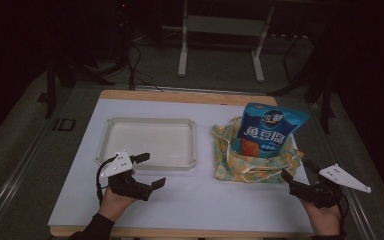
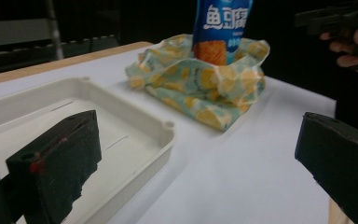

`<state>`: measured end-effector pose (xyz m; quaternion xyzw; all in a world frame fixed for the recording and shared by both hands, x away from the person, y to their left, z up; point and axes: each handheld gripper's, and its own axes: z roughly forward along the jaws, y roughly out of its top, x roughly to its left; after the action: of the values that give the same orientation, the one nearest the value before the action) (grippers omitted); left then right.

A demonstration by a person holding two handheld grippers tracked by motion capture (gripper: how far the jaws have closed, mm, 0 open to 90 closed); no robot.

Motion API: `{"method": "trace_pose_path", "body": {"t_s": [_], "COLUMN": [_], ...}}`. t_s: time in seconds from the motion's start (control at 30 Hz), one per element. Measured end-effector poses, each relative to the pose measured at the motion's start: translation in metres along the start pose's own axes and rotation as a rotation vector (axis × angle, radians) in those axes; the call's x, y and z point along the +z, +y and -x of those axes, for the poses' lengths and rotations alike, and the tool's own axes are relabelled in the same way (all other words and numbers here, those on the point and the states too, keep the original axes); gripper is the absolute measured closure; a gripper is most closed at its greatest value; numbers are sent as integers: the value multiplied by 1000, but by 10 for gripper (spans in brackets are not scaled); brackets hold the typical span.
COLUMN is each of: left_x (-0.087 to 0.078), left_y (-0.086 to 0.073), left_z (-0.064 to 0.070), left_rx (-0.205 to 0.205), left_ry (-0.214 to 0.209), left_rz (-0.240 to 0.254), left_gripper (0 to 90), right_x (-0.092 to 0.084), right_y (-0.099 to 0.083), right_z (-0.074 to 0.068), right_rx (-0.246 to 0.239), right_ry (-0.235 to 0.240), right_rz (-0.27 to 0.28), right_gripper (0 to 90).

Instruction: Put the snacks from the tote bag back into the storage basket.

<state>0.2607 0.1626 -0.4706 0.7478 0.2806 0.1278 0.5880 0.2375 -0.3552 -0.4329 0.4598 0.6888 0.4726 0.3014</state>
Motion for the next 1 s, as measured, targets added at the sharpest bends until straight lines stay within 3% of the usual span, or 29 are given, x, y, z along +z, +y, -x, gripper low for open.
{"method": "trace_pose_path", "body": {"t_s": [0.17,0.47,1.0], "left_x": [18,52,115], "left_y": [4,21,60], "left_z": [1,4,2], "left_rx": [14,39,94], "left_ry": [-27,-76,-137], "left_rz": [-33,-45,-67], "left_gripper": [8,9,9], "right_x": [3,10,27], "right_y": [8,19,29], "right_z": [0,4,11], "right_rx": [-23,-33,-49], "right_ry": [11,29,17], "right_rz": [12,36,10], "right_gripper": [114,113,136]}}
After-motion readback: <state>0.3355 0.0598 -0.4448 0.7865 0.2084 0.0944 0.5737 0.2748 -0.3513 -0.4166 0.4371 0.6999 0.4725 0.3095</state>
